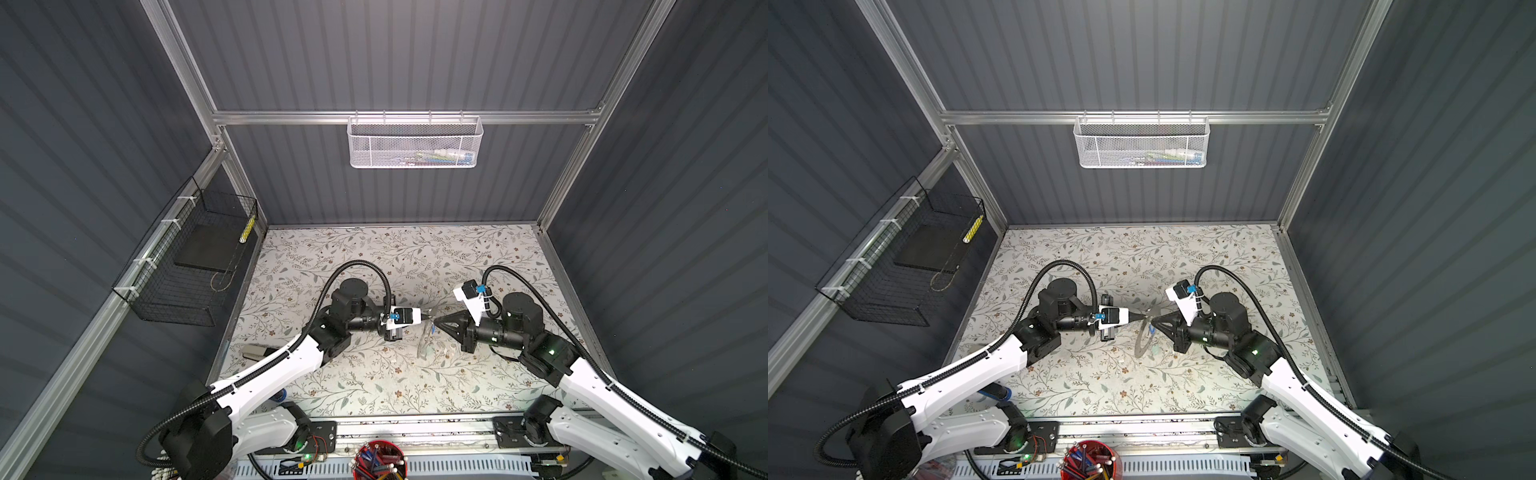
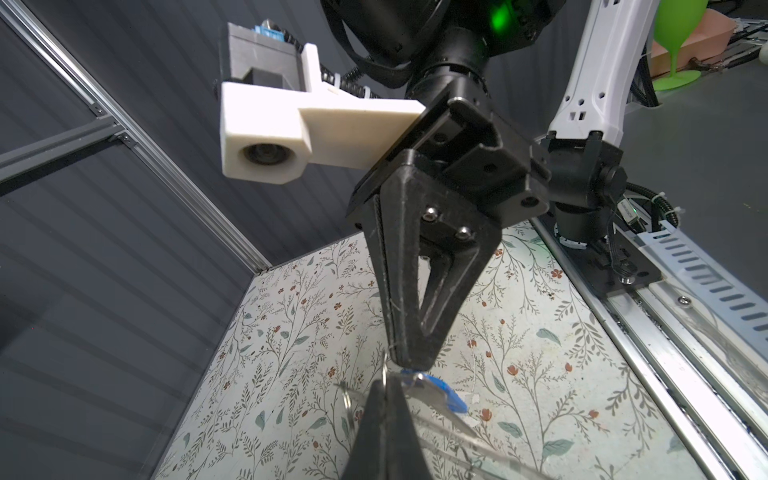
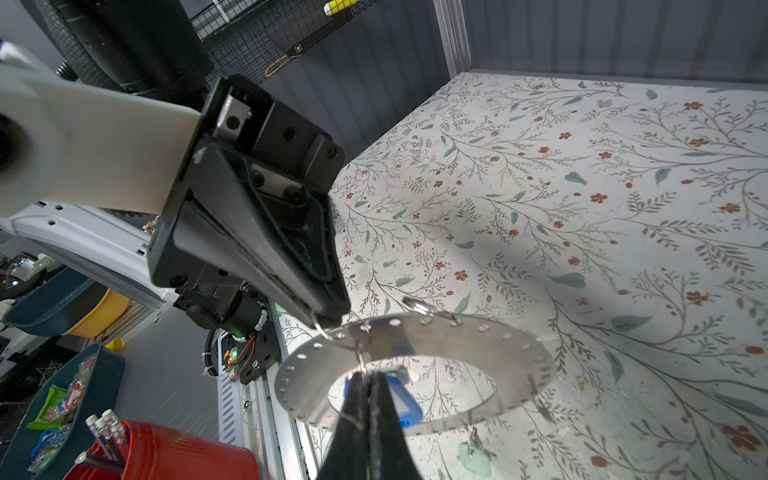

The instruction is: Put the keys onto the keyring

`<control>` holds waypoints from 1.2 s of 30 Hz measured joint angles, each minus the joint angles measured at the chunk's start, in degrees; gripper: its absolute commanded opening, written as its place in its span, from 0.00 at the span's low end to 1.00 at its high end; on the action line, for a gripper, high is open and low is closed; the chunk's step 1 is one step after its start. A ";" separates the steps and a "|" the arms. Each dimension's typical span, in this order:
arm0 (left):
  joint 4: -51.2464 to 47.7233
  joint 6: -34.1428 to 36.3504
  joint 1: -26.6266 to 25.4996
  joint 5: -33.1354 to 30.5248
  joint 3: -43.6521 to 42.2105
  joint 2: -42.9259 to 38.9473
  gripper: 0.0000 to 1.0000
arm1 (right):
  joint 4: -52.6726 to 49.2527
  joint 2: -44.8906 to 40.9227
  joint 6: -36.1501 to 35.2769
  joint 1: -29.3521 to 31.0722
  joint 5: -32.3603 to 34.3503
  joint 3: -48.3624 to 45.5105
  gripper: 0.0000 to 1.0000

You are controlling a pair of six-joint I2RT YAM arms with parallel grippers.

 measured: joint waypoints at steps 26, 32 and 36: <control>3.17 -0.90 0.24 3.45 -0.24 0.90 0.00 | -1.51 0.96 3.43 -3.58 -7.85 1.01 0.00; 3.80 -1.99 0.26 3.43 -0.48 0.96 0.00 | -0.83 2.38 4.11 -4.00 -9.60 1.07 0.02; 5.62 -4.42 0.37 3.41 -0.90 2.51 0.00 | -0.46 4.04 3.98 -4.26 -10.29 1.07 0.06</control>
